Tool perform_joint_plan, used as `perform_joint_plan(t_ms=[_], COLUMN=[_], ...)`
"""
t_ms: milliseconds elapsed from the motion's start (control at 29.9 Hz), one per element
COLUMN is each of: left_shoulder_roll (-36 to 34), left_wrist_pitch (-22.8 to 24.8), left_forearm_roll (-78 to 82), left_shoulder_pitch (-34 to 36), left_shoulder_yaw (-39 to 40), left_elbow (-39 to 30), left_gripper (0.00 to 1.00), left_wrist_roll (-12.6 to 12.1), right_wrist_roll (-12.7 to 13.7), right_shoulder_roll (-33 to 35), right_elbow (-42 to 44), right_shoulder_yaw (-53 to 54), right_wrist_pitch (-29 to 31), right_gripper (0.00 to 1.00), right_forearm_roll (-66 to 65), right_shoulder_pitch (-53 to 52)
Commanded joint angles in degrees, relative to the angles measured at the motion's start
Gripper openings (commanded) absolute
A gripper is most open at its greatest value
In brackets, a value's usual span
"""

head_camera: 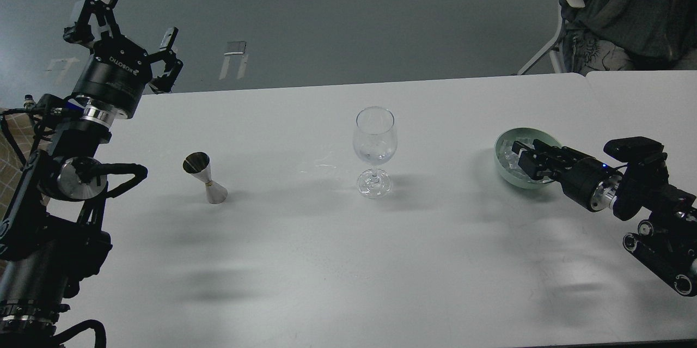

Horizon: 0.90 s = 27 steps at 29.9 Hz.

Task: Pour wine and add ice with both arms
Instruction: 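Grasp an ice cube with the right gripper and lift it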

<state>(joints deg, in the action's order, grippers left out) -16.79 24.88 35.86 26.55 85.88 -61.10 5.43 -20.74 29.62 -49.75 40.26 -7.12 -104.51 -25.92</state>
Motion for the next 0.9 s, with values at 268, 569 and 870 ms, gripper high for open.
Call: perform_joint_plan(t_ms=[268, 569, 870], left_shoulder_roll=[0.00, 0.00, 0.09], left_wrist_pitch=[0.00, 0.00, 0.00], left_forearm_roll=[0.00, 0.00, 0.00], left_shoulder_pitch=[-0.01, -0.27, -0.27], left_shoulder_yaw=[-0.01, -0.01, 0.08], left_elbow=[-0.87, -0.86, -0.95], left_gripper=[0.98, 0.98, 0.98], left_wrist_roll=[-0.07, -0.07, -0.07], right_wrist_roll=[0.00, 0.00, 0.00], right_shoulder_roll=[0.00, 1.05, 13.77], right_elbow=[0.00, -0.70, -13.95], right_shoulder_yaw=[-0.09, 0.08, 1.93], right_wrist_pitch=[0.00, 0.00, 1.58], right_gripper=[0.34, 0.00, 0.00], right_forearm_roll=[0.00, 0.27, 1.76], right_shoulder_pitch=[0.08, -0.01, -2.03])
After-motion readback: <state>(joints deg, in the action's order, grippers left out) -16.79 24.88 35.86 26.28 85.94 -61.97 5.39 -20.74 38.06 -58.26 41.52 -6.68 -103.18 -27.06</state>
